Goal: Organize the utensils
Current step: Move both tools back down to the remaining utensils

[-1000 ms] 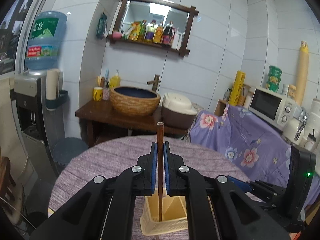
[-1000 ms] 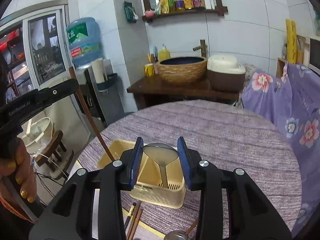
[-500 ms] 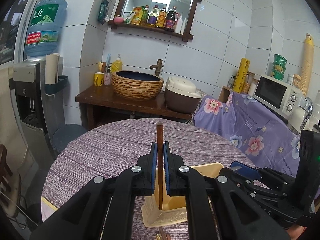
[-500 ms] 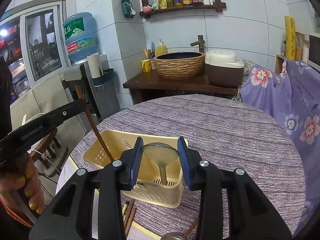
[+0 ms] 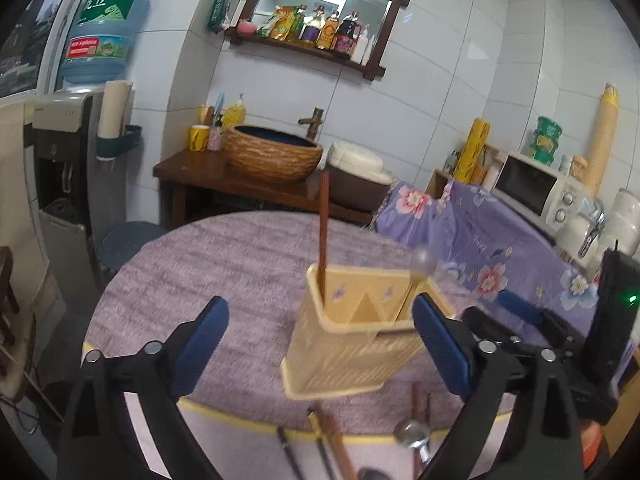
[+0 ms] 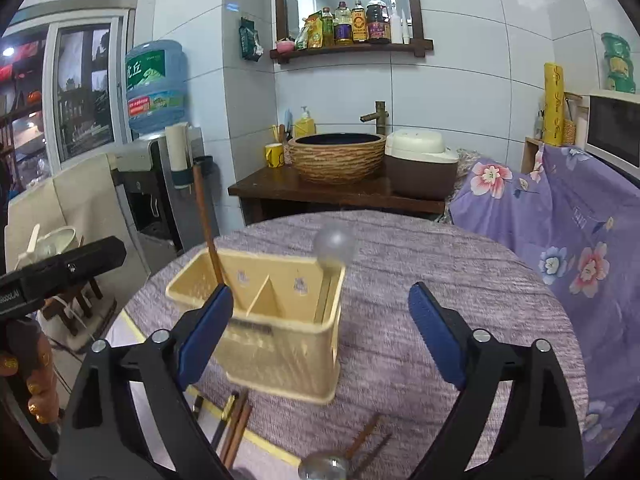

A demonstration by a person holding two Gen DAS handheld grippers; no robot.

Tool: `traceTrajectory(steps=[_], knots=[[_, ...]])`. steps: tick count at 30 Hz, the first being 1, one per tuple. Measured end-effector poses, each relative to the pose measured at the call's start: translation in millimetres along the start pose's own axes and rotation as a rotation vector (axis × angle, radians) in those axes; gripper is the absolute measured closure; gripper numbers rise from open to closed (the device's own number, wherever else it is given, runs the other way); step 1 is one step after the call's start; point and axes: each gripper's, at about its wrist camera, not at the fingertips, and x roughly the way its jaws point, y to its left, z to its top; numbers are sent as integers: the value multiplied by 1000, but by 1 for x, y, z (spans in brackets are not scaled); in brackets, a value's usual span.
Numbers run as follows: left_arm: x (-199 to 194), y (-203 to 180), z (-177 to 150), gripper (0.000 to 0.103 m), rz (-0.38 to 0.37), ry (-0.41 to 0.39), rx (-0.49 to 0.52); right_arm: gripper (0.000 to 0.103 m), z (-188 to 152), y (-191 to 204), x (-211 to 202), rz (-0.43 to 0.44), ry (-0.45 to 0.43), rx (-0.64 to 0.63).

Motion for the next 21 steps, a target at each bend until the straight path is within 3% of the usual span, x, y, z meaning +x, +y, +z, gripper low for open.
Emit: traceTrajectory(steps=[6,7,11,13,16,21], knots=[[0,13,-61,8,151,121,63,13,-56,13,-18,-13,74,-31],[3,14,-73,12,159,153,70,13,-66,14,-20,-19,84,-28],[11,21,-107,42,133,274,40,13,-101,21,-24,-13,144,-22],[15,24,-120,49,114,317,8,13,-112,23,-25,12,169,-16],[16,26,-133,57,118,339,-9,17,-122,32,-26,55,193,-41],[7,29,-132,58,136,318,-13,27,-135,53,-17,182,274,-74]])
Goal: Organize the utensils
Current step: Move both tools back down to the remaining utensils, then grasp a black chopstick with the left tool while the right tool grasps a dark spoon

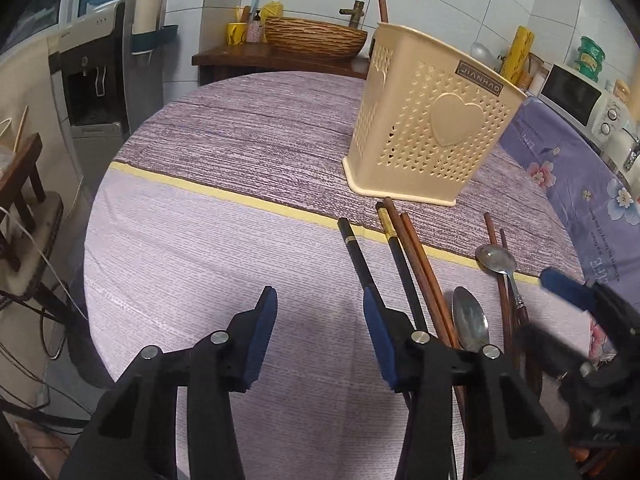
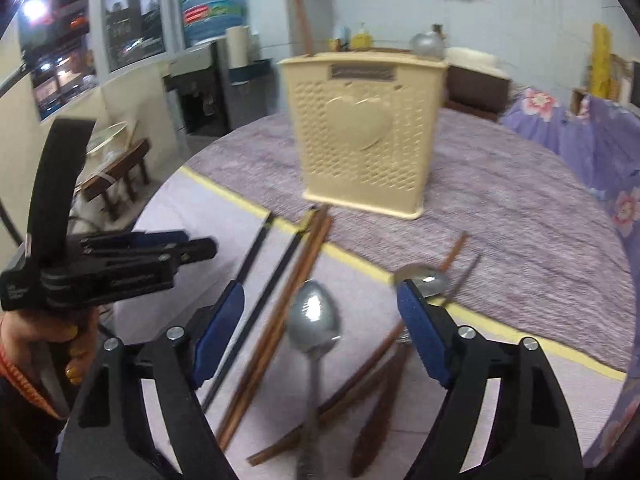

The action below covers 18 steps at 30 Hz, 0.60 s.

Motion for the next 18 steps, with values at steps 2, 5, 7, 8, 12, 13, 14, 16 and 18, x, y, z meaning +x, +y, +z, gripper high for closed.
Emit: traceTrajectory(steps=[2,5,7,8,12,13,14,16,18], knots=[[-2,3,-1,58,9,-5,-3,29,-3,6,9,-14,31,-10],[-4,8,-4,58,16,-5,-14,36,-8,8,20,-7,78,-10],[-4,10,-5,58,19,-2,-21,39,-10,7,24,-20,100,-6],[-4,11,-6,58,20,-1,-23,41,-11,6,25,-25,109,-5],[-4,10,-7,58,17,0,-26,42,-13,6,26,-54,140,-23],[-4,9,-7,58,15,0,-24,43,-15,7,26,-61,148,-32],[-4,8,-7,58,13,0,-22,45,-15,6,26,-67,158,-38],[-4,7,-7,58,8,0,-20,51,-18,6,27,-78,181,-52],[-4,6,-7,58,4,-1,-18,56,-21,6,27,-85,195,-57]])
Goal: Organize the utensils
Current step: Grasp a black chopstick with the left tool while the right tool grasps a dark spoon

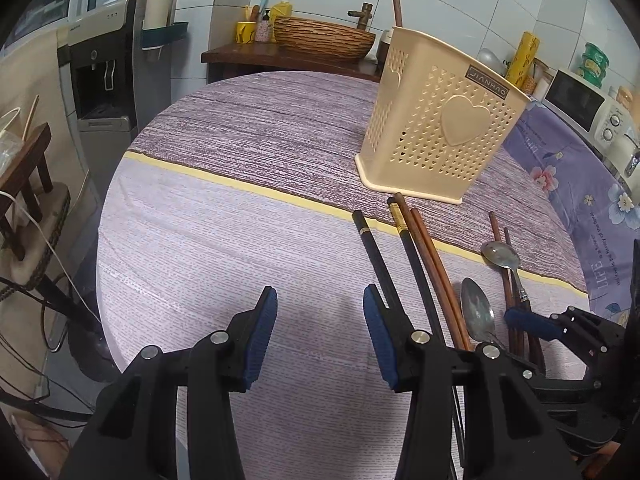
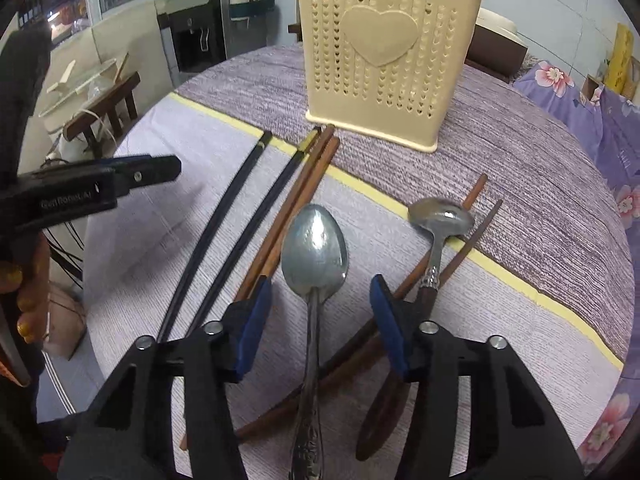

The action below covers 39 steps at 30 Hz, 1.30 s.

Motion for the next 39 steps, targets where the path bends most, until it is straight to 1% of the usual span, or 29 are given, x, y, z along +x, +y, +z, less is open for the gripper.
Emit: traceTrajectory(steps=[4,8,18,21,23,27,29,34,39], knots=[[0,-1,0,58,-3,-2,1,56,-1,-2,1,17,-1,9],[-1,0,0,58,-5,-2,-3,56,4,-2,5,16,-4,8],[-1,-1,0,58,-6,-1,-4,56,23,-6,17,-8,4,42],[0,-2,0,58,-4,1,-4,59,21,-4,16,-17,2,50],[0,-2,0,58,-3,3,-6,65,22,-3,16,-18,-1,51],[2,-4,0,58,-5,8,-4,65,22,-3,16,-12,-6,62],[3,-7,0,58,-6,11,4,65,23,-6,14,12,-12,80],[7,-12,5,58,-16,20,16,65,26,-17,-12,61,-86,134],[15,-17,14,58,-52,43,18,65,29,-34,-60,90,-192,182]])
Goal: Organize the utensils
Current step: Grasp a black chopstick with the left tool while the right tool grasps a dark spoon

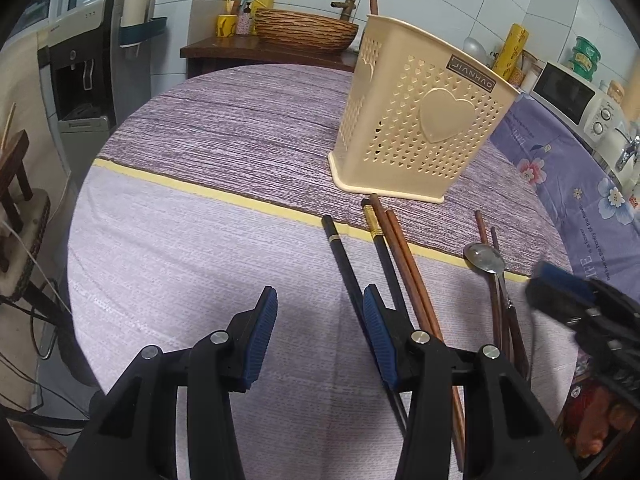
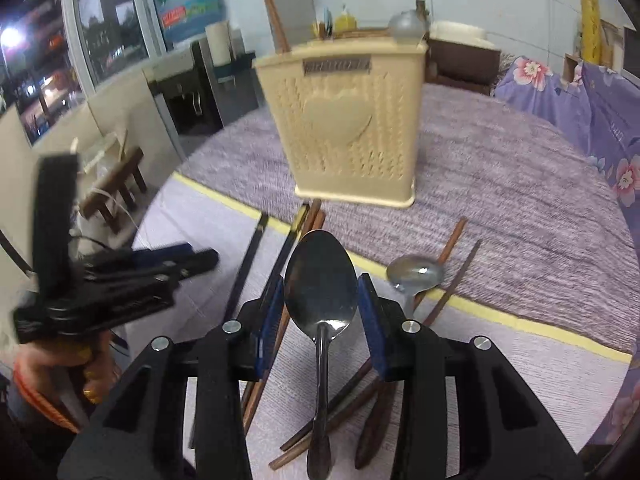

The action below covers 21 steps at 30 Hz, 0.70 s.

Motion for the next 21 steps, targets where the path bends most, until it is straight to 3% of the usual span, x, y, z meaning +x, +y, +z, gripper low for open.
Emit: traceTrajectory(steps=[3,5,11,21], knots=[[7,-4,5,61,-11,15,6,65,4,-2,-23,-2,-49,16],[13,-10,9,68,-8,33,13,65,4,-2,-34,-12,-73,20],[37,-28,20,81,56,74,48,65,2,-3,-42,-14,-97,24],[52,-34,29,92,161,79,63,65,-3,-5,-46,-4,-117,15]])
